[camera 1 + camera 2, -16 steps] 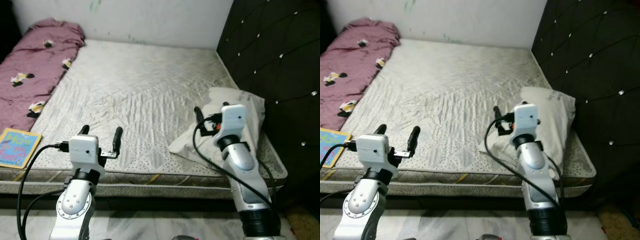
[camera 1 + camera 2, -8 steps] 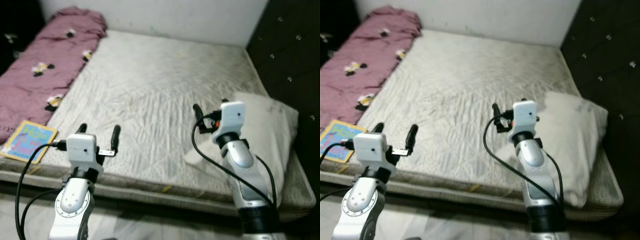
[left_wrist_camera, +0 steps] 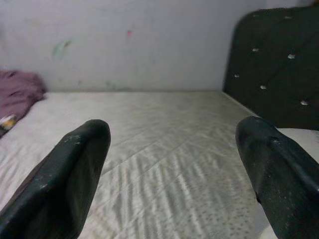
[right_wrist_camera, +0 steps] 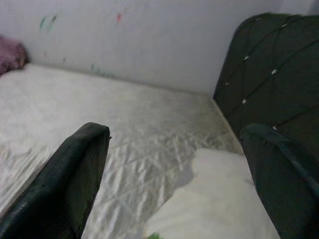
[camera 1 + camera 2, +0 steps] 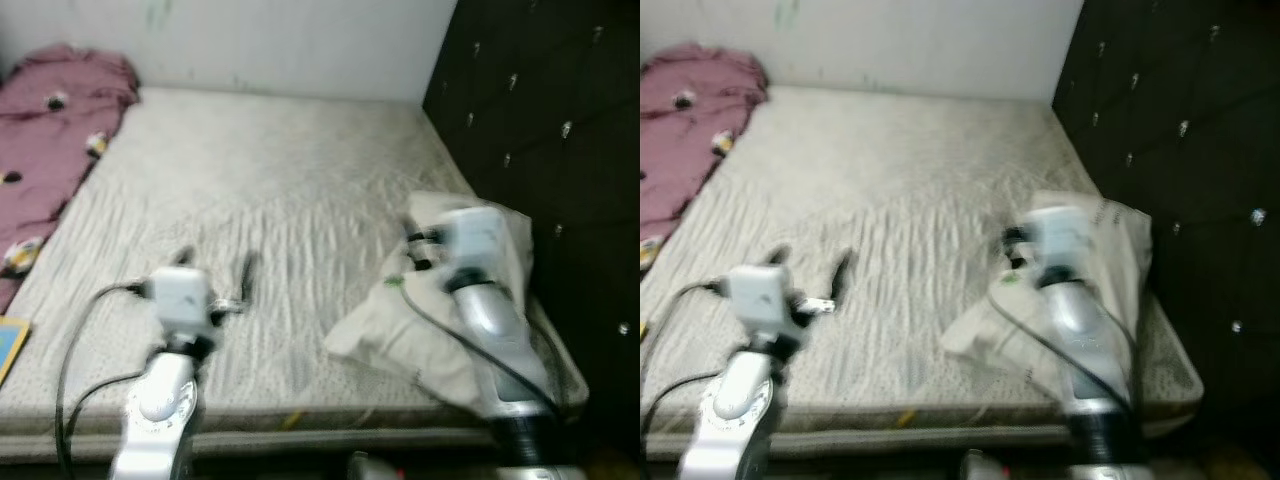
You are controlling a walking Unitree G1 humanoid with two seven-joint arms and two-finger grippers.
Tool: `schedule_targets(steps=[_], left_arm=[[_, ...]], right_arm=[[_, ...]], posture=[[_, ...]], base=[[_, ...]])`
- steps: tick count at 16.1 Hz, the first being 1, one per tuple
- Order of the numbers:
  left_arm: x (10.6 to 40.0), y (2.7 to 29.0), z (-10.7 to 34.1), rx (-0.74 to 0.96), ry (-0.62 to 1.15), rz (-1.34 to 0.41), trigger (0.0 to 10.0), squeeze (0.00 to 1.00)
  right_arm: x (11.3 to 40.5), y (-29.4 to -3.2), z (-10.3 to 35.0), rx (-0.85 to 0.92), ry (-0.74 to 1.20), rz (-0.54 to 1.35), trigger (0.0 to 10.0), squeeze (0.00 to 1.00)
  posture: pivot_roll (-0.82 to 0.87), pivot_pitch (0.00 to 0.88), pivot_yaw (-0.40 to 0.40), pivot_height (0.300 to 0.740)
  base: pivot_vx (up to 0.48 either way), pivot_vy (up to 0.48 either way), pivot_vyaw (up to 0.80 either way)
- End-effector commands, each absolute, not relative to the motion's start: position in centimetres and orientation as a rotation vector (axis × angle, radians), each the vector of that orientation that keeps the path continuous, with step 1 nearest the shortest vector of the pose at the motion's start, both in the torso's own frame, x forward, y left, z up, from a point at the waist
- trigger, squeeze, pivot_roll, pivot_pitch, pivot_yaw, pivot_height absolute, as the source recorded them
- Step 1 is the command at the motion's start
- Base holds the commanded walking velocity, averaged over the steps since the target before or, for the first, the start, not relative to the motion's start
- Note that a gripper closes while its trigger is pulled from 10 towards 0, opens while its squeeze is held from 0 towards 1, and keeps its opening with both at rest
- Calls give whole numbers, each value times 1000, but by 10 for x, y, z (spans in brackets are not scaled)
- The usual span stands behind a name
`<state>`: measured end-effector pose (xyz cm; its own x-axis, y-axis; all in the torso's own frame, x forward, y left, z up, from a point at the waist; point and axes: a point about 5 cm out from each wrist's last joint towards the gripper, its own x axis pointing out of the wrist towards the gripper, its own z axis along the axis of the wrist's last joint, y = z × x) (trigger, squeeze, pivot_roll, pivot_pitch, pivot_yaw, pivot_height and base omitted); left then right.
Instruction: Clean up the room
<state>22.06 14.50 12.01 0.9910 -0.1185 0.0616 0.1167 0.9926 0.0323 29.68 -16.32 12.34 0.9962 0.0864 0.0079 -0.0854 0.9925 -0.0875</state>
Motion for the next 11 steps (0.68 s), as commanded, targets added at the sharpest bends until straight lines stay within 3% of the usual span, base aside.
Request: schedule_targets(steps=[1, 9, 11], left_arm=[[220, 155, 120, 57, -57, -76, 10000, 0], [219, 163, 122, 116, -54, -18, 10000, 0], [217, 160, 120, 110, -47, -30, 10000, 0]], right_arm=[[301, -147, 136, -72, -64, 136, 10000, 0], [304, -141, 140, -95, -71, 149, 10000, 0], [303, -139, 136, -117, -65, 158, 10000, 0]], posture=[[-32, 0, -72, 740], [-11, 0, -85, 740], [-8, 0, -88, 740]], base=[[0, 0, 0], [0, 0, 0], [0, -281, 0]])
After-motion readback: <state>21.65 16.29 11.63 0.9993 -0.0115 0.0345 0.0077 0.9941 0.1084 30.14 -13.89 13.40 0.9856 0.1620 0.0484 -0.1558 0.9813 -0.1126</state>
